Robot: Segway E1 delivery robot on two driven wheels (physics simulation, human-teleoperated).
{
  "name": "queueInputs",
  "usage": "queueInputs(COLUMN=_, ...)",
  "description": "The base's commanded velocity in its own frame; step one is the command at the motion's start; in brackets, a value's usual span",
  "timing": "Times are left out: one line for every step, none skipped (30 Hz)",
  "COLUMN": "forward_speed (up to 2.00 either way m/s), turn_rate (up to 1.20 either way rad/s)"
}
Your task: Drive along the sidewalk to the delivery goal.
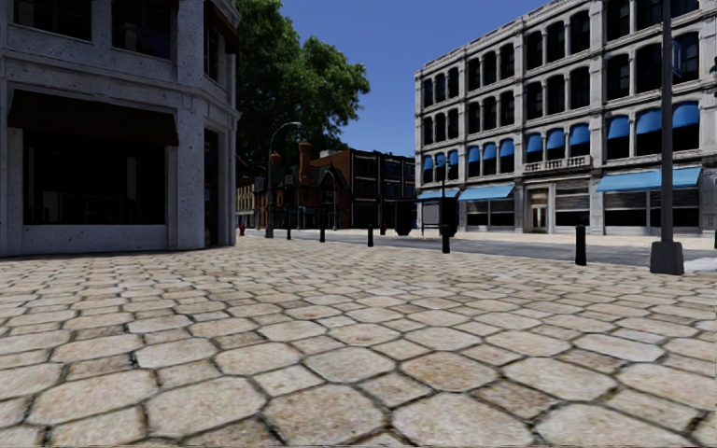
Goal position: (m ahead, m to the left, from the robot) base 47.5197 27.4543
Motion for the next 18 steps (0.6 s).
queueInputs(forward_speed=2.00, turn_rate=0.00)
queueInputs(forward_speed=2.00, turn_rate=0.00)
queueInputs(forward_speed=2.00, turn_rate=0.00)
queueInputs(forward_speed=2.00, turn_rate=0.00)
queueInputs(forward_speed=2.00, turn_rate=0.00)
queueInputs(forward_speed=2.00, turn_rate=0.00)
queueInputs(forward_speed=2.00, turn_rate=0.00)
queueInputs(forward_speed=2.00, turn_rate=0.00)
queueInputs(forward_speed=2.00, turn_rate=0.00)
queueInputs(forward_speed=2.00, turn_rate=0.00)
queueInputs(forward_speed=2.00, turn_rate=0.00)
queueInputs(forward_speed=2.00, turn_rate=0.00)
queueInputs(forward_speed=2.00, turn_rate=0.00)
queueInputs(forward_speed=2.00, turn_rate=0.00)
queueInputs(forward_speed=2.00, turn_rate=0.00)
queueInputs(forward_speed=2.00, turn_rate=0.00)
queueInputs(forward_speed=2.00, turn_rate=0.00)
queueInputs(forward_speed=2.00, turn_rate=0.00)
